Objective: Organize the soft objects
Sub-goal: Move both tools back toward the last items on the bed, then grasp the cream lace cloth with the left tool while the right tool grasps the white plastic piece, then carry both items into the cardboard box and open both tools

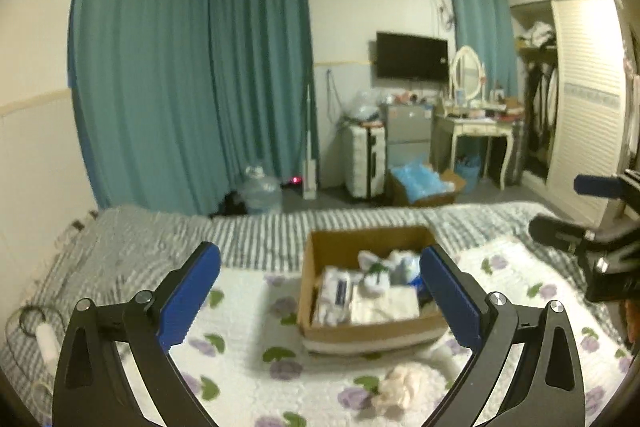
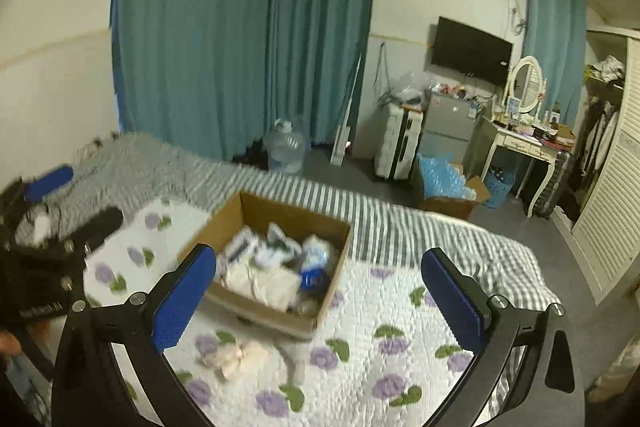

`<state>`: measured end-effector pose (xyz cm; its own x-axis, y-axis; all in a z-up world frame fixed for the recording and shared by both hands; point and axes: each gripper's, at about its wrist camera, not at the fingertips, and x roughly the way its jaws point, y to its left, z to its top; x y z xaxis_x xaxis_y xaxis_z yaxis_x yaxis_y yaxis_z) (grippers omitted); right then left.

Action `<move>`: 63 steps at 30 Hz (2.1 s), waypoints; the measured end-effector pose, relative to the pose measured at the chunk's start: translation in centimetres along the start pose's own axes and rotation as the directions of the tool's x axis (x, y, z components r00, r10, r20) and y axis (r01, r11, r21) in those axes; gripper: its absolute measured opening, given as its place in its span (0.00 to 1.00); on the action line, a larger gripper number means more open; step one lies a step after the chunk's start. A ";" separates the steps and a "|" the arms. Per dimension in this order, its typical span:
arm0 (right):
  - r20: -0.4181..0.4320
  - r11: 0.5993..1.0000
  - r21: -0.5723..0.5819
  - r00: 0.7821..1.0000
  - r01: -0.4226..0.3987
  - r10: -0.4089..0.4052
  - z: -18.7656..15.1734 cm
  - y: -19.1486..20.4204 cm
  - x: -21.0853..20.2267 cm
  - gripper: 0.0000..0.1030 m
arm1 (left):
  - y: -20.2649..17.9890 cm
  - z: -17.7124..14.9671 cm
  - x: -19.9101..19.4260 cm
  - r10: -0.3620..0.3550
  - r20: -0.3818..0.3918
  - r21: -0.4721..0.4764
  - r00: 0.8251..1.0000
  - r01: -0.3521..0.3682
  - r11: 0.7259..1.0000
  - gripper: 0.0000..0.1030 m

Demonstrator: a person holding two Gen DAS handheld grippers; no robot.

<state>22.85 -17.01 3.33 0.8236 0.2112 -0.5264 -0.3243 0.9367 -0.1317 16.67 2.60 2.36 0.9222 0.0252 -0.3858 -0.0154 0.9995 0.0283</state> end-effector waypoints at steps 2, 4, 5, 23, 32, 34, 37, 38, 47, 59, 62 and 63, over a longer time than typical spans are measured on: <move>-0.035 1.000 -0.025 0.999 0.005 -0.006 -1.8 0.4 1.6 1.00 | -0.2 -1.6 1.0 -0.031 -0.038 -0.015 0.999 0.030 0.999 0.99; -0.090 0.999 -0.044 0.996 -0.017 0.013 -4.0 0.6 3.7 1.00 | -0.8 -3.2 2.1 -0.029 -0.075 -0.022 0.997 0.027 0.999 0.99; -0.109 0.999 -0.042 0.994 -0.025 0.021 -4.8 0.5 4.5 1.00 | -1.2 -4.2 3.0 -0.028 -0.105 -0.016 0.994 0.026 1.000 0.99; -0.443 0.983 0.055 0.878 -0.177 0.183 -15.8 0.4 21.1 0.71 | -6.0 -16.8 12.4 -0.064 -0.436 -0.054 0.897 0.044 0.998 0.97; -0.498 0.983 0.054 0.848 -0.178 0.181 -16.9 0.9 22.8 0.32 | -7.3 -18.5 13.9 -0.158 -0.501 -0.090 0.851 0.131 0.987 0.56; -0.488 0.981 0.085 0.851 -0.174 0.193 -16.9 0.5 22.2 0.31 | -7.1 -18.4 13.9 -0.191 -0.496 -0.103 0.847 0.161 0.981 0.39; -0.462 0.984 0.099 0.869 -0.148 0.177 -16.8 0.1 20.9 0.31 | -6.9 -18.2 13.5 -0.225 -0.496 -0.125 0.839 0.187 0.974 0.27; -0.452 0.986 0.091 0.877 -0.136 0.163 -16.7 0.1 20.4 0.31 | -6.7 -18.0 13.2 -0.232 -0.496 -0.134 0.837 0.190 0.973 0.24; -0.374 0.991 0.058 0.918 -0.120 0.133 -15.2 0.3 16.2 0.31 | -5.7 -16.1 9.7 -0.240 -0.465 -0.104 0.852 0.217 0.971 0.19; -0.242 0.991 -0.017 0.962 -0.131 0.123 -10.1 3.4 8.7 0.31 | -4.2 -10.0 5.2 -0.225 -0.343 -0.037 0.912 0.226 0.973 0.19; -0.195 0.991 -0.035 0.974 -0.126 0.117 -7.9 4.1 7.0 0.31 | -3.7 -8.6 4.4 -0.220 -0.314 -0.014 0.924 0.227 0.974 0.19; -0.179 0.992 -0.040 0.977 -0.123 0.114 -7.1 4.4 6.6 0.31 | -3.5 -8.0 4.2 -0.218 -0.301 -0.007 0.928 0.226 0.974 0.19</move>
<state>23.55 -13.54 -6.72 0.6846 0.2633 -0.6798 -0.4417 0.8916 -0.0995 17.48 -0.60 -6.74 0.7435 -0.1887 -0.6416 0.1910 0.9793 -0.0666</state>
